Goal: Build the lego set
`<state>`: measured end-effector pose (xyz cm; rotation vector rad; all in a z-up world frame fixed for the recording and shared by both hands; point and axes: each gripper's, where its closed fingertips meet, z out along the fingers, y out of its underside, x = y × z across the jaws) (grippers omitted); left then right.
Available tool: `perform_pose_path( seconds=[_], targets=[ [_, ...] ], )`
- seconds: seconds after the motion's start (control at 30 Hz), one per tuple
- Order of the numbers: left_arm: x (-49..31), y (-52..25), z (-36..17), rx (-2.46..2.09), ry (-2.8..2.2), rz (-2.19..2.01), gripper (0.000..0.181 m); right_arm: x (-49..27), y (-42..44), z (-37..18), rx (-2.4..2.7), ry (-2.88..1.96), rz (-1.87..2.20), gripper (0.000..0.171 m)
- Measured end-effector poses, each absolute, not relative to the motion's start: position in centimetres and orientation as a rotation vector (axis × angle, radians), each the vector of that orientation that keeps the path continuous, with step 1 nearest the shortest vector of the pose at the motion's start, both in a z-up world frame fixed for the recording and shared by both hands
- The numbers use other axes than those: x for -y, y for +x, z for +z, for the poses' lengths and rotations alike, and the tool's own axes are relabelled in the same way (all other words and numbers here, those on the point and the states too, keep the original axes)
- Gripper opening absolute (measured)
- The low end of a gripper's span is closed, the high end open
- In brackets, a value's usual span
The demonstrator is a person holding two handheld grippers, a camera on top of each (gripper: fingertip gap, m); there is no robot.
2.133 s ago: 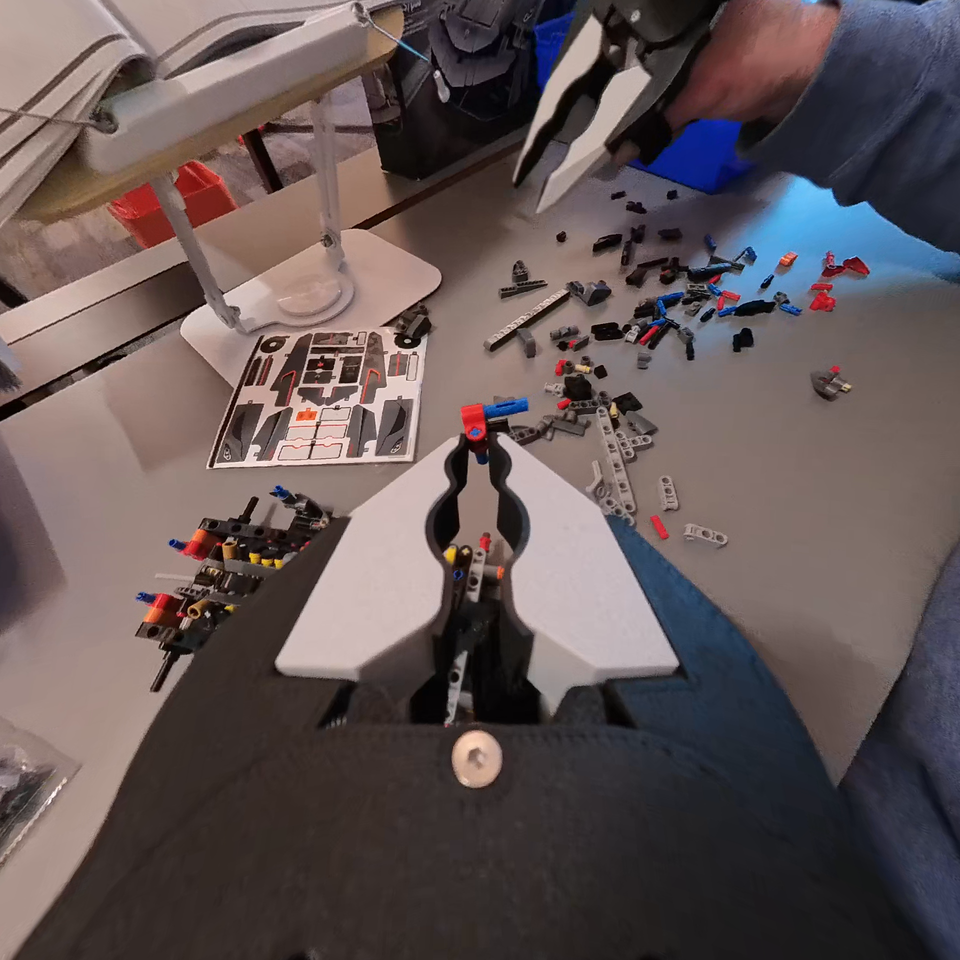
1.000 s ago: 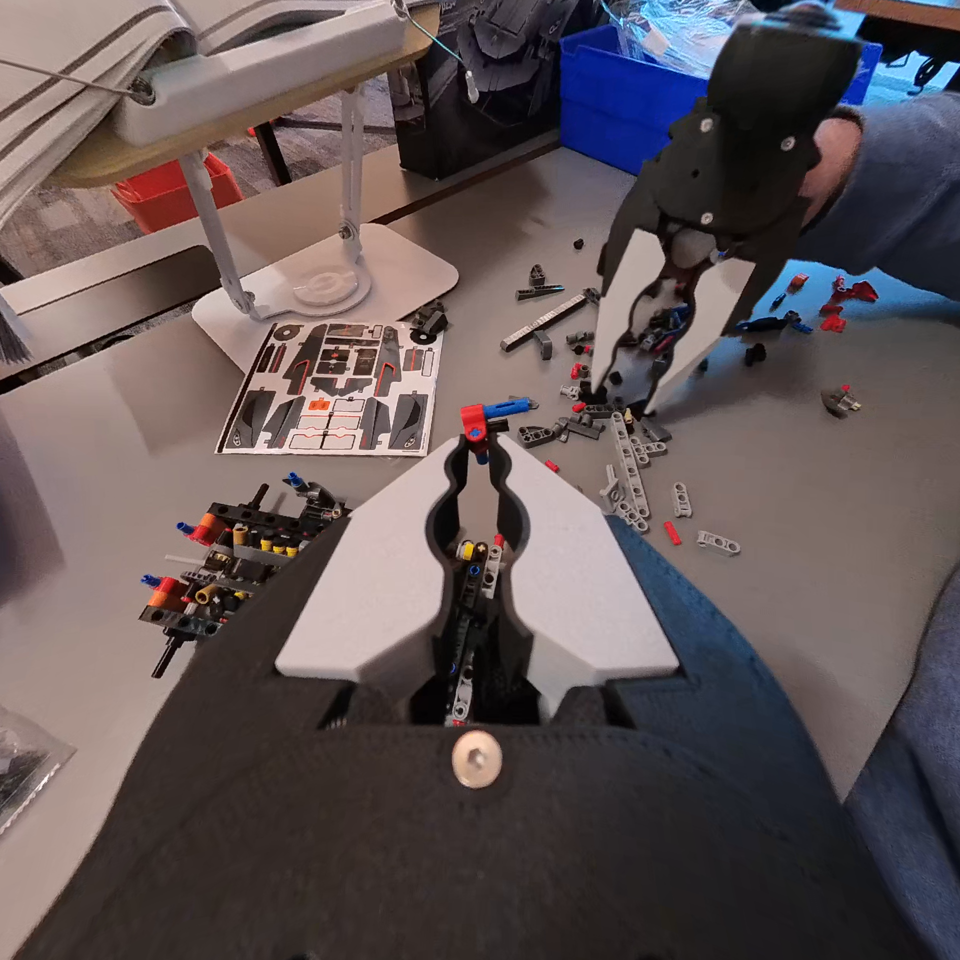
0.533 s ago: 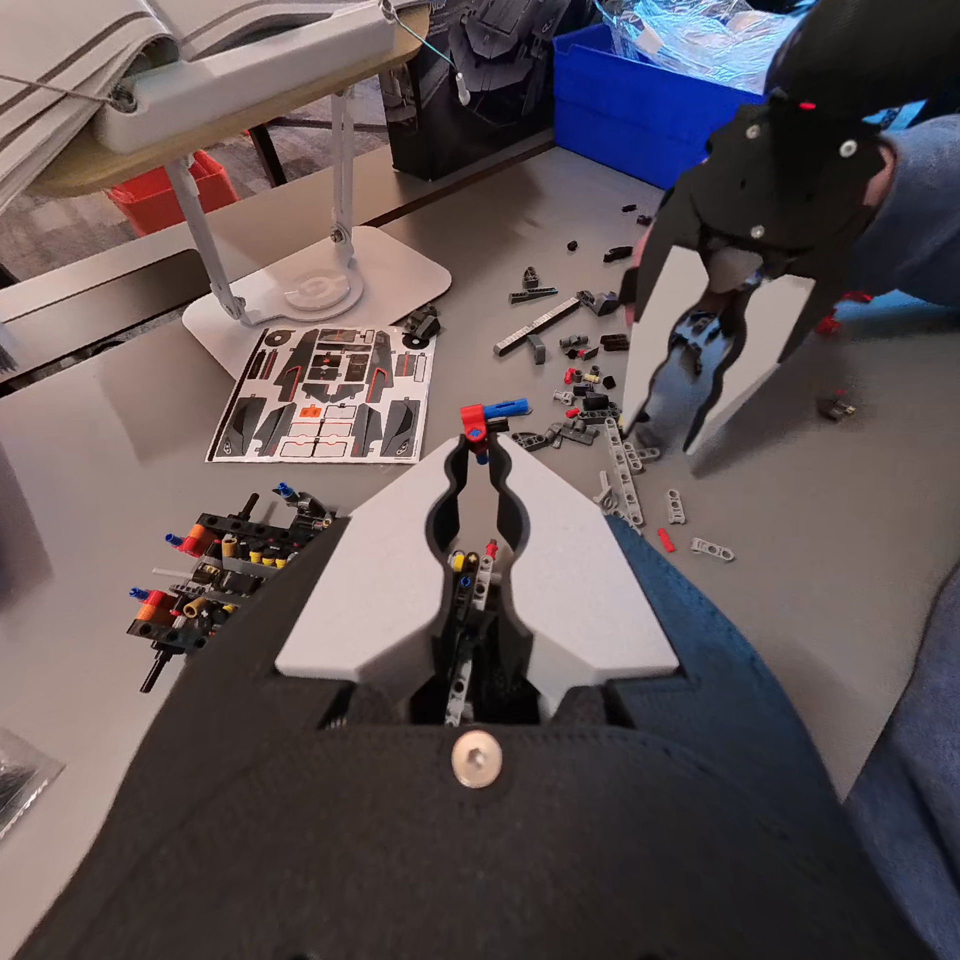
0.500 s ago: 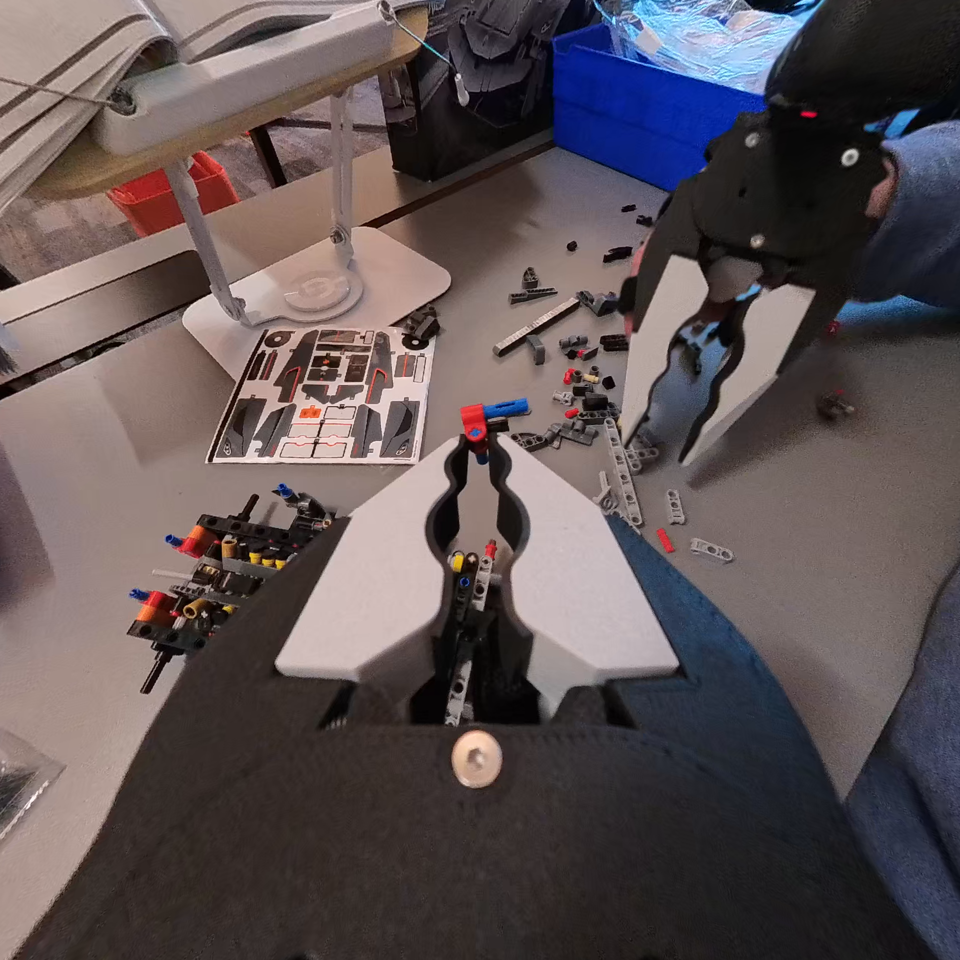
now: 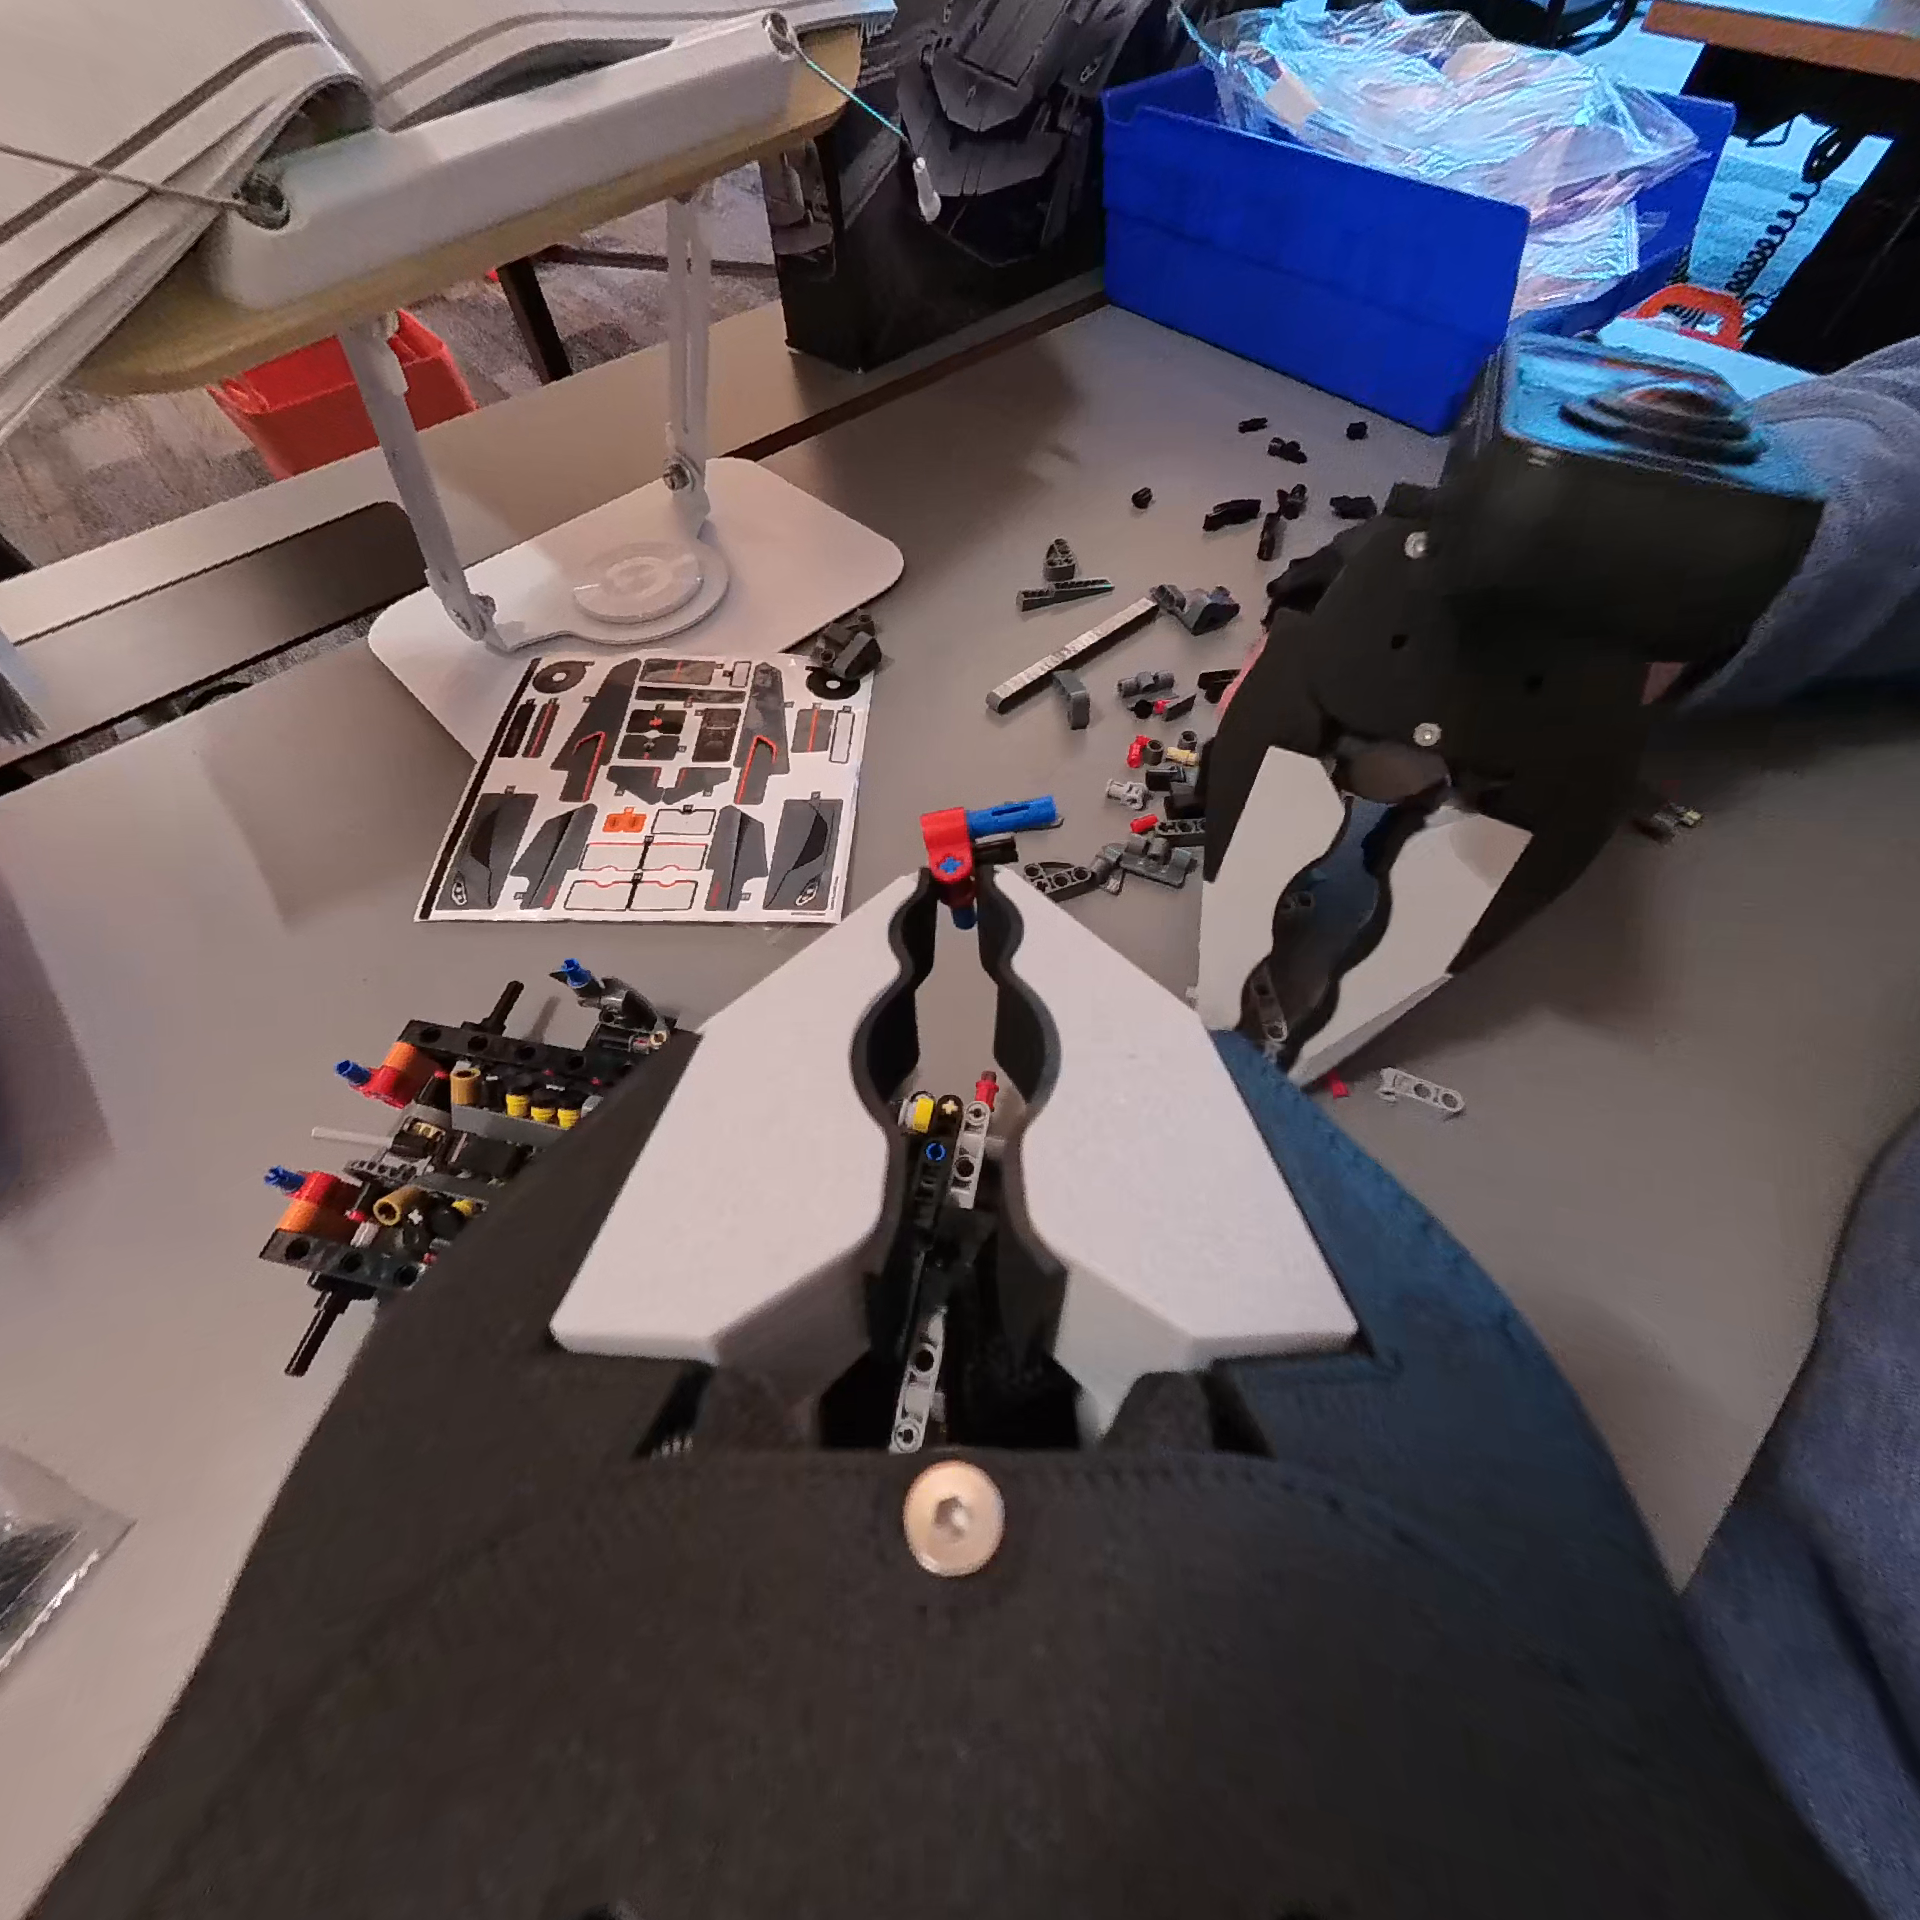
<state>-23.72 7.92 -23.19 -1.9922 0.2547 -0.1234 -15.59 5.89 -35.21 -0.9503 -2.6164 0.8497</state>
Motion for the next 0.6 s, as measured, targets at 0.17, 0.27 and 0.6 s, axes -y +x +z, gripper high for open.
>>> perform_pose_path(
  seconds=[0.17, 0.27, 0.6],
  targets=[
    [-7.9, -23.6, -23.3, -0.255, -1.995, -0.125, 0.006, -6.1, -15.5, -35.2, 2.622, -0.972, 0.843, 0.005],
    [-7.9, -23.6, -23.2, -0.256, -1.994, -0.123, 0.006, -6.4, -15.3, -35.2, 2.629, -0.963, 0.835, 0.005],
    [-7.9, -23.1, -22.7, -0.269, -1.991, -0.104, 0.006, -8.9, -13.0, -33.7, 2.627, -1.089, 0.900, 0.024]
  ],
)
